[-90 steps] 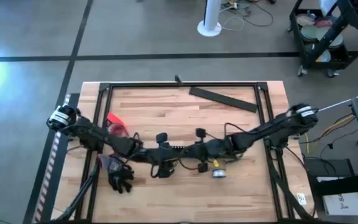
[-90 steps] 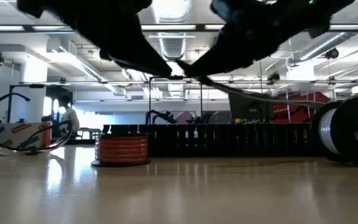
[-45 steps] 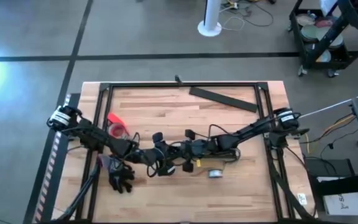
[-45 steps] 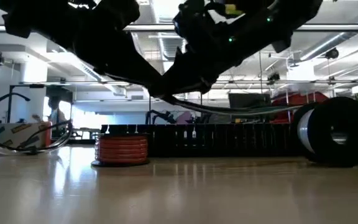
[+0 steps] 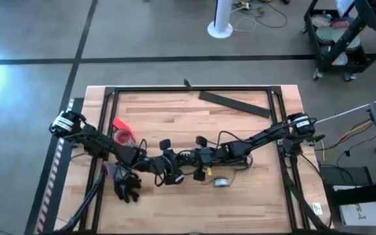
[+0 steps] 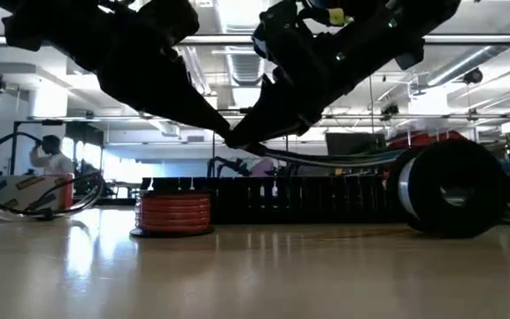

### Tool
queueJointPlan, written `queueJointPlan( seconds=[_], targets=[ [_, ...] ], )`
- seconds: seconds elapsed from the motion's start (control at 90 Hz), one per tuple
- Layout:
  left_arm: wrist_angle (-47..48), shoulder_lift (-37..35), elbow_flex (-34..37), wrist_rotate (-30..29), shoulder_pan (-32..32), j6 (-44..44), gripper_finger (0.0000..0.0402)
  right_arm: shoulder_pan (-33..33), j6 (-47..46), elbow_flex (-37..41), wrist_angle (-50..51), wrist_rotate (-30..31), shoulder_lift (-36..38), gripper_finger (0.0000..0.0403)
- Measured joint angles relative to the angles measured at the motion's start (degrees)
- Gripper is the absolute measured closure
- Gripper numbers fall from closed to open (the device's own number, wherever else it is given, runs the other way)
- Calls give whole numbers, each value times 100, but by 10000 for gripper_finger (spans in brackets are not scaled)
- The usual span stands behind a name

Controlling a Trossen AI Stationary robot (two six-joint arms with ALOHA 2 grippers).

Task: Ziptie cables
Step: Put the zip tied cables into the black cable duct

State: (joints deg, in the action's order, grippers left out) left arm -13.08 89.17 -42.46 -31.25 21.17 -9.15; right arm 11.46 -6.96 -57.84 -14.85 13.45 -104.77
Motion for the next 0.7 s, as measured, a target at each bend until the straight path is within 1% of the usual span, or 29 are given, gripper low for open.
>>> queueJointPlan(
  seconds=[0.167, 0.333, 0.422, 0.533, 0.7],
  targets=[
    [-7, 0, -4, -100, -7, -32, 315, 0, -21, 0, -22, 4, 31, 378],
    [6, 0, -4, -102, -50, 3, 337, 0, -40, 0, -13, -45, 31, 391],
    [14, 0, -4, -100, -70, 39, 356, -4, -68, 0, -7, -128, 31, 389],
    [54, -4, -4, -47, -70, 107, 390, -2, -269, 0, 1, -170, 31, 362],
    [166, -4, -13, 25, -72, 97, 397, 8, -446, 0, 121, -327, 67, 310]
  ],
)
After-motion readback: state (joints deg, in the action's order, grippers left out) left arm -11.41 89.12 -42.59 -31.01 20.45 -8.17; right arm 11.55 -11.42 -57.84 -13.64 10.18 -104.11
